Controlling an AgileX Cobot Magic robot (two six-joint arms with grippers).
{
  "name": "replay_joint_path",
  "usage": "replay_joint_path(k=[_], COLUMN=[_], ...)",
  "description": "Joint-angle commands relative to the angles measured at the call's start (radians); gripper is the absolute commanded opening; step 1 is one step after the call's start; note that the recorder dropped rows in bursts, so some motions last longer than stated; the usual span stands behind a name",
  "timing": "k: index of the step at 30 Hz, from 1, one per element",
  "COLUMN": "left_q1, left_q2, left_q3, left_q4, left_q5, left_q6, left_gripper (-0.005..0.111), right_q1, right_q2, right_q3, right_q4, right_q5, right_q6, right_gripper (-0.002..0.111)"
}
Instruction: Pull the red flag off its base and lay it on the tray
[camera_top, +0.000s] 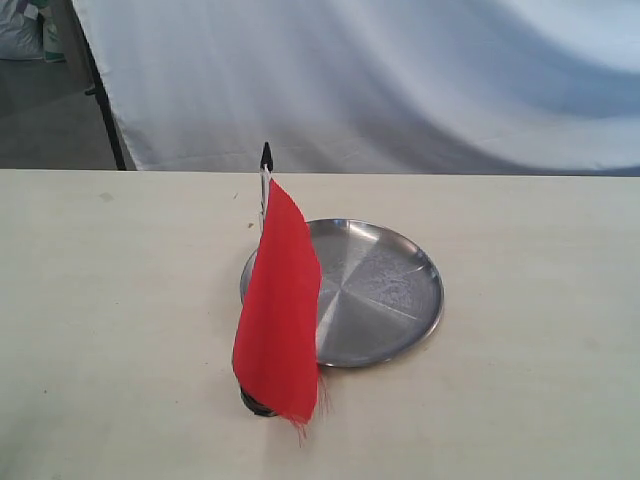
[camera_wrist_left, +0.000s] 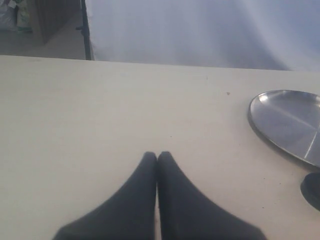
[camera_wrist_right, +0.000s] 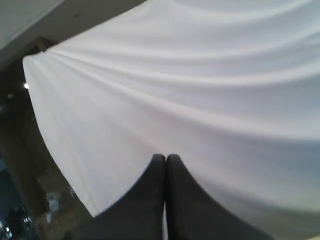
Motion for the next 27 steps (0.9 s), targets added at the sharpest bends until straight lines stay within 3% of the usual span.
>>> replay_joint_path(k=[1, 3, 6, 15, 24, 27], left_q1=[0.001, 0.001, 0.001, 0.001, 0.001, 0.001], left_q2=[-0.003, -0.003, -0.003, -0.003, -0.003, -0.003], left_q3=[0.003, 0.003, 0.003, 0.003, 0.003, 0.003], left_q4=[0.001, 0.001, 0.001, 0.001, 0.001, 0.001], left_q5=[-0.003, -0.003, -0.003, -0.003, -0.003, -0.003], left_q6=[-0.002, -0.002, -0.002, -0.002, -0.002, -0.002], left_gripper=[0.0, 0.0, 0.0, 0.0, 0.0, 0.0], right_q1=[0.022, 0.103, 0.232, 0.63, 0.695, 0.695], right_q2=[0.322, 0.526, 0.722, 1.229, 1.5, 1.546], right_q3=[-0.188, -0.284, -0.343, -0.368, -0.368, -0.368], right_q4=[-0.019, -0.019, -0.019, -0.019, 0.018, 0.042], right_q5=[0.205, 0.319, 0.35, 0.162, -0.041, -0.099], right_q6=[-0.076, -0.123, -0.212, -0.7, -0.701, -0.691], right_gripper=[0.0, 0.0, 0.0, 0.0, 0.001, 0.015])
